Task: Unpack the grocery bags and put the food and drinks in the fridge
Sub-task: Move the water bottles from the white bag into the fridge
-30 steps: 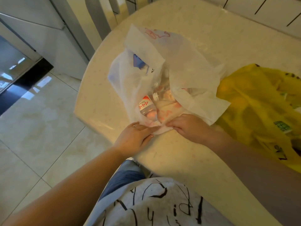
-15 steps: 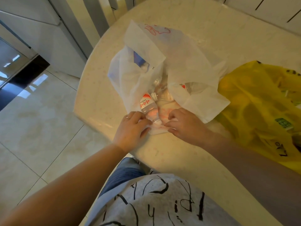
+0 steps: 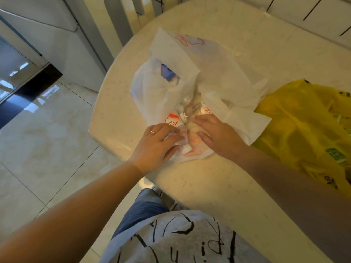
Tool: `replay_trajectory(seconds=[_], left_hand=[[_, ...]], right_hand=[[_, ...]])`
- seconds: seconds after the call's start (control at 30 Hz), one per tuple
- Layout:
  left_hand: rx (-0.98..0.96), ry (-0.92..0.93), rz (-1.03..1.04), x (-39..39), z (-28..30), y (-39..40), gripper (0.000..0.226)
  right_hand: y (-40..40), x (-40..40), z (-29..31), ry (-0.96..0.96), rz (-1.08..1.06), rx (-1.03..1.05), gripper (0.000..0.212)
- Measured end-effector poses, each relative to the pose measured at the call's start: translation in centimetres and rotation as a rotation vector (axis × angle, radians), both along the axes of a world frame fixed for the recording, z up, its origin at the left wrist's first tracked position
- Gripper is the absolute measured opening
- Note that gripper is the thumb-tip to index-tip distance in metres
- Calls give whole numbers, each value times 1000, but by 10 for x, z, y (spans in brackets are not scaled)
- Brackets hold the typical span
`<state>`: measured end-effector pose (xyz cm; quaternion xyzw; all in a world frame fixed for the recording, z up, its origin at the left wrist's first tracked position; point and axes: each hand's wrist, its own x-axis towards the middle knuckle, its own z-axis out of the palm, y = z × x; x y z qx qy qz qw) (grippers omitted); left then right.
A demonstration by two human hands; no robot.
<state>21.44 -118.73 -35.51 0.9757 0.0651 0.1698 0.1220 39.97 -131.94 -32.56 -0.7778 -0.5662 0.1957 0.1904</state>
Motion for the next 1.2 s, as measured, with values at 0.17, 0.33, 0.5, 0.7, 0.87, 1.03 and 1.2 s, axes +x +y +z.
replay_trajectory(seconds=[0.17, 0.33, 0.5, 0.7, 0.87, 1.03, 1.2], left_hand=[[157, 268, -167, 38, 10, 33, 31], [209, 570, -306, 58, 28, 48, 49], [355, 681, -388, 64, 29, 46, 54], [291, 611, -430, 69, 40, 52, 47], [52, 315, -322, 58, 66, 65, 62], [-424, 194, 82, 55, 101, 65, 64], [-798, -16, 301, 54, 94, 69, 66]], right_hand=[[37, 31, 5, -236, 116, -69, 54], [49, 47, 5, -402, 193, -270, 61], [51, 48, 0, -440, 213, -289, 65], [51, 61, 2, -447, 257, -253, 64], [49, 77, 27, -218, 138, -130, 69], [44, 94, 63, 29, -93, -2, 76], [35, 98, 66, 215, -171, 94, 82]])
